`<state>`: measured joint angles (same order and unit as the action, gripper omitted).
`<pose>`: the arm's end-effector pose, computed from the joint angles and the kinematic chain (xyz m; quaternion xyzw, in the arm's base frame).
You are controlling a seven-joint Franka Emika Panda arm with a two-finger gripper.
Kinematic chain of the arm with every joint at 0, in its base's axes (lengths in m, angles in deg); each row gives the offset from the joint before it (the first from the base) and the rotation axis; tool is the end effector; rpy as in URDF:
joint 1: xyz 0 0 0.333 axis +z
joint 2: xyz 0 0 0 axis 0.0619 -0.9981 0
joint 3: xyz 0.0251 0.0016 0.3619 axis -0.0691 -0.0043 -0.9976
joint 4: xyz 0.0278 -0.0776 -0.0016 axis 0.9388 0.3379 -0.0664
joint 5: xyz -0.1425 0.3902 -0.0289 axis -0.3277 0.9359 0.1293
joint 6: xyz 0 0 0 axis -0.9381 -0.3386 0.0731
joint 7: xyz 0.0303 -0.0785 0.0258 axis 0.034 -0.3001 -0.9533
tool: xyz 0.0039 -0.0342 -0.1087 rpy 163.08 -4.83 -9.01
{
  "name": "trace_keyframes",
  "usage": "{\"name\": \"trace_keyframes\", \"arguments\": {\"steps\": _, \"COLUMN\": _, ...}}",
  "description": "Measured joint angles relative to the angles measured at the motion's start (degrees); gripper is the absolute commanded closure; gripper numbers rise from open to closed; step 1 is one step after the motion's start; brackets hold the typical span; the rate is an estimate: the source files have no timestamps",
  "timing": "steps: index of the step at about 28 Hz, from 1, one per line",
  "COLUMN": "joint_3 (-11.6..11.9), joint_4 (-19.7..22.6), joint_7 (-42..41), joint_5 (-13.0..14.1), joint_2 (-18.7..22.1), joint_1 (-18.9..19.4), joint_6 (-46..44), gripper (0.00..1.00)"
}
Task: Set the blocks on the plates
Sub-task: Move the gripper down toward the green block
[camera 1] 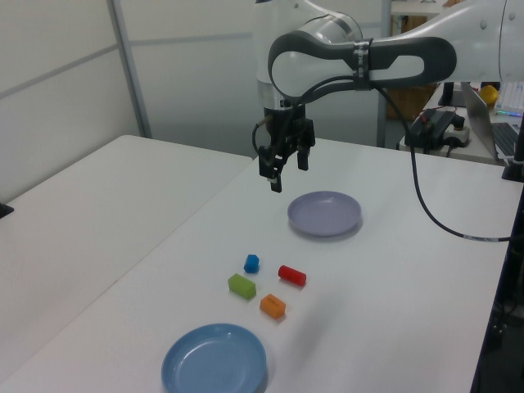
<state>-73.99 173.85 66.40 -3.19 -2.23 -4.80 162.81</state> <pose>0.6257 -0.0166 0.6090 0.9976 -0.0639 0.0095 0.0236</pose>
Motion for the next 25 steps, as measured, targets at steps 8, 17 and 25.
{"name": "trace_keyframes", "arguments": {"steps": 8, "joint_3": 0.04, "joint_4": 0.11, "joint_7": 0.0, "joint_5": 2.3, "joint_2": -1.1, "joint_1": -0.01, "joint_6": 0.0, "gripper": 0.0}}
{"name": "trace_keyframes", "arguments": {"steps": 17, "joint_3": -0.29, "joint_4": 0.18, "joint_7": -0.04, "joint_5": 2.65, "joint_2": -5.32, "joint_1": 0.17, "joint_6": 6.06, "gripper": 0.0}}
{"name": "trace_keyframes", "arguments": {"steps": 25, "joint_3": -0.62, "joint_4": 0.48, "joint_7": -0.04, "joint_5": 2.56, "joint_2": -12.35, "joint_1": 4.05, "joint_6": 15.52, "gripper": 0.0}}
